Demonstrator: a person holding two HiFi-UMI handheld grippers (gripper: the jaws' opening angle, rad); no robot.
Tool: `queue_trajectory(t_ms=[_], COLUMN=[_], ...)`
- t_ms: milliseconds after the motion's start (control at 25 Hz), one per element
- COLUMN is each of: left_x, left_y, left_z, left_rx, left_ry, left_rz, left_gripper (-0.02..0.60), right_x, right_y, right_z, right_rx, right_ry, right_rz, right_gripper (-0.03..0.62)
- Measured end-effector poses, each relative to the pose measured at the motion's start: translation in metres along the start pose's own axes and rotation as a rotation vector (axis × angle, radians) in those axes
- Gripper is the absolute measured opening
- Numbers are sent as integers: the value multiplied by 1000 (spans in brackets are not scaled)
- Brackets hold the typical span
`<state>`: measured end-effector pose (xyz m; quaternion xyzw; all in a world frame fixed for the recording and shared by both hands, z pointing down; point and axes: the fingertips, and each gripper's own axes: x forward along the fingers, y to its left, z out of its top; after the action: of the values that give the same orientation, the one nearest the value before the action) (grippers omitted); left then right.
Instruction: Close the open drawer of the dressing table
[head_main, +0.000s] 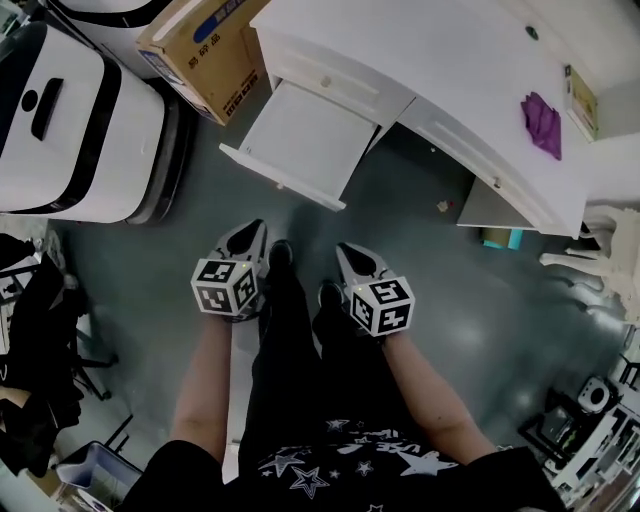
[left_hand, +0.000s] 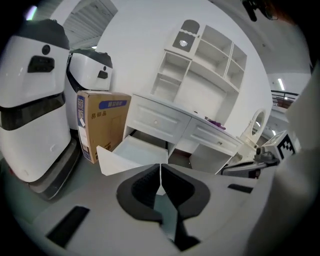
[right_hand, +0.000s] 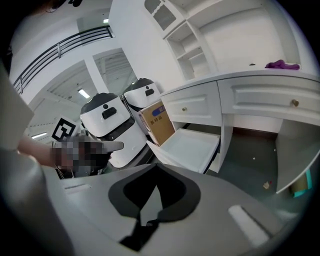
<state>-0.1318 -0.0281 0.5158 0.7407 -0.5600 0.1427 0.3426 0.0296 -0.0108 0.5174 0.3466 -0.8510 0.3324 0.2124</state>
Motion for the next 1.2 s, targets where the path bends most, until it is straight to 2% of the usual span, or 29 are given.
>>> queue_trajectory(t_ms=[120,400,800,840,920,1200], left_x=[31,96,173,180,196,228], left_y=[25,74,106,106,107,118], left_z=[-8,-47,-98,-102,-111,-132], left_rx=[25,173,245,254,250,265], left_ry=[51,207,348,360,378,437], left_rz=[-4,-17,-53,-56,-70,-39], left_gripper=[9,11,12,25,97,133], right_x=[21,77,133,135,138,140], right_y=[-11,-26,-37,-40,-46,-55], right_z=[-1,-20,-56,-61,-70,-89], right_rx=[25,133,207,216,230,299], right_ry=[5,32,77,82,90,98], right_rz=[-36,-97,-127,-130,-138,-177], right_gripper=[2,2,2,2,2,2])
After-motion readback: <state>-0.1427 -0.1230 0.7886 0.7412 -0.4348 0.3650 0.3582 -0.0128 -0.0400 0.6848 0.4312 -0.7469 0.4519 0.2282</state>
